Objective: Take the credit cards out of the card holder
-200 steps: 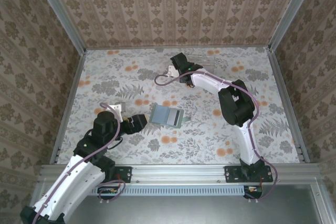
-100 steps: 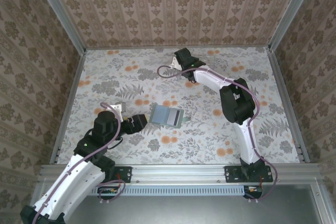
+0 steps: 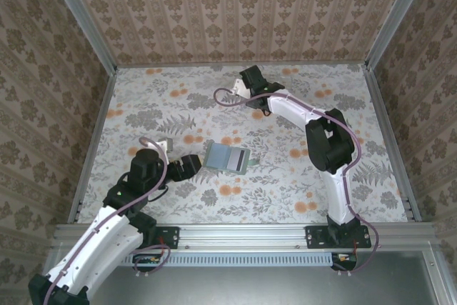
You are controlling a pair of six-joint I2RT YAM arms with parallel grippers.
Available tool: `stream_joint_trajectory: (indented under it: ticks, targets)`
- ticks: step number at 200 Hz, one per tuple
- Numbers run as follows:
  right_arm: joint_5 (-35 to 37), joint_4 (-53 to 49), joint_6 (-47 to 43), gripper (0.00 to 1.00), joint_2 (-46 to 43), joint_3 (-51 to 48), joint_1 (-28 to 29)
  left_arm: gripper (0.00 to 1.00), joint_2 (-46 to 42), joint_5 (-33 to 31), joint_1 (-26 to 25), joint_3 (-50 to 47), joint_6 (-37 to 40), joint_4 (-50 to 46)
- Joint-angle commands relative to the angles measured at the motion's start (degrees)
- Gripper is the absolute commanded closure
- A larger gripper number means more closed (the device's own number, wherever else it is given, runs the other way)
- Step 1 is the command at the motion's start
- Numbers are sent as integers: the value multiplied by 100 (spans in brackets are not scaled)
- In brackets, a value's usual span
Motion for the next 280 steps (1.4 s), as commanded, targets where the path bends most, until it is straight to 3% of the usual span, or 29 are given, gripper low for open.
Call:
stream_joint_trajectory:
  ticks: [1, 108, 218, 280]
  targets:
    - [-34, -141, 139, 50, 144, 111, 4, 0, 20, 50, 38, 2, 30, 78]
    - [1072, 1164, 29, 54, 731, 455, -35, 0, 33, -22, 69, 3, 32, 32]
    - [891, 1055, 343, 55, 924, 687, -268, 0, 165, -21, 100, 73, 35, 17]
    - [78, 733, 901, 53, 218, 454, -267, 0, 320, 9, 117, 99, 50, 142]
